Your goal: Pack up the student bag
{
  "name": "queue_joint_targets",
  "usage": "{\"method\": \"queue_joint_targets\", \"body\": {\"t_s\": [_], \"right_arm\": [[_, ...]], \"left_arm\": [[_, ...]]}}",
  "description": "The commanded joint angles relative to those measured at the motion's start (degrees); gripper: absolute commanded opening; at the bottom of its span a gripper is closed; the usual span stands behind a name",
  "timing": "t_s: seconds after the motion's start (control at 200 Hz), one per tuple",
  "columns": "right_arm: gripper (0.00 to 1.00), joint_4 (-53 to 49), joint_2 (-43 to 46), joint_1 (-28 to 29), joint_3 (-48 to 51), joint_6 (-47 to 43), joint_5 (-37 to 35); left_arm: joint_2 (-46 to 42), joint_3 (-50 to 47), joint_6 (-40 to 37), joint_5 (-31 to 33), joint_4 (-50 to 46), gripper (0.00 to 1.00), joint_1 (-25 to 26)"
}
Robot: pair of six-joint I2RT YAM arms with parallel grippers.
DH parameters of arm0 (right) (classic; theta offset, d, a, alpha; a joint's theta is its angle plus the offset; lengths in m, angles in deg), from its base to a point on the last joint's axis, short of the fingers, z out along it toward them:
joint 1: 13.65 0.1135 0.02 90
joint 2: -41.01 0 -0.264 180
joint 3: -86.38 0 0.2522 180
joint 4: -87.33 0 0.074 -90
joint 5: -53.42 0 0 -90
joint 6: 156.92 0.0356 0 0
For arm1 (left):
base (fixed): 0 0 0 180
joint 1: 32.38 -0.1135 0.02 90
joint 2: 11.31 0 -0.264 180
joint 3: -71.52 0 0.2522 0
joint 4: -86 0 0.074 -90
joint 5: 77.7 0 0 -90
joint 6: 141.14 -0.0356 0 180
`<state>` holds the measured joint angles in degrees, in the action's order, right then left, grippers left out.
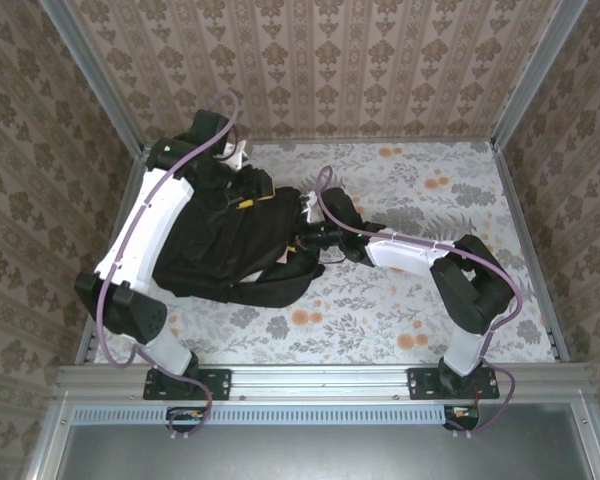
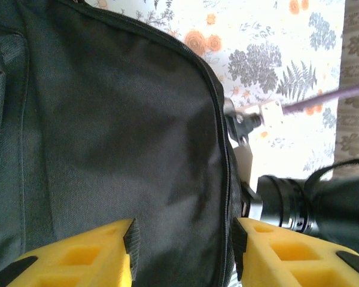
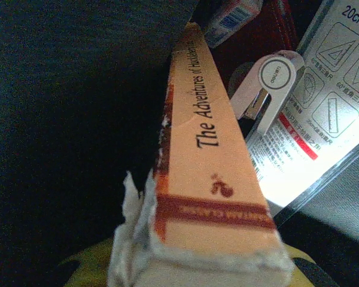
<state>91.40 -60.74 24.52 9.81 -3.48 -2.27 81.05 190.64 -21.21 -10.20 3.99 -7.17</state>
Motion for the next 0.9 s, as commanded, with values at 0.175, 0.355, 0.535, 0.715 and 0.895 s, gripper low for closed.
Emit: {"method": "queue_joint_targets", "body": {"t_s": [0.175, 0.355, 0.535, 0.715, 0.895], "right_arm": [[0.00, 7.96, 0.09, 0.53, -2.38, 1.17, 0.75], [0.00, 8.12, 0.22, 0.76, -2.41, 1.38, 0.93], [0.00, 9.22, 0.50, 0.85, -1.99, 2.25, 1.12], [0.00, 10.30, 0.06, 0.91, -2.06, 3.33, 1.51], [0.00, 11.29, -0.61, 0.94, -2.07, 4.51, 1.47]], "left_arm": [[0.40, -0.59, -6.68, 16.88, -6.48, 0.54, 11.34], [2.91, 0.42, -6.80, 21.72, -7.22, 0.54, 14.00], [3.71, -0.88, -6.75, 21.36, -5.90, 0.54, 14.01], [2.78, -3.18, -6.05, 18.28, -3.43, 0.54, 14.00], [-0.30, -4.42, -5.30, 14.37, -0.85, 0.54, 13.92]]}}
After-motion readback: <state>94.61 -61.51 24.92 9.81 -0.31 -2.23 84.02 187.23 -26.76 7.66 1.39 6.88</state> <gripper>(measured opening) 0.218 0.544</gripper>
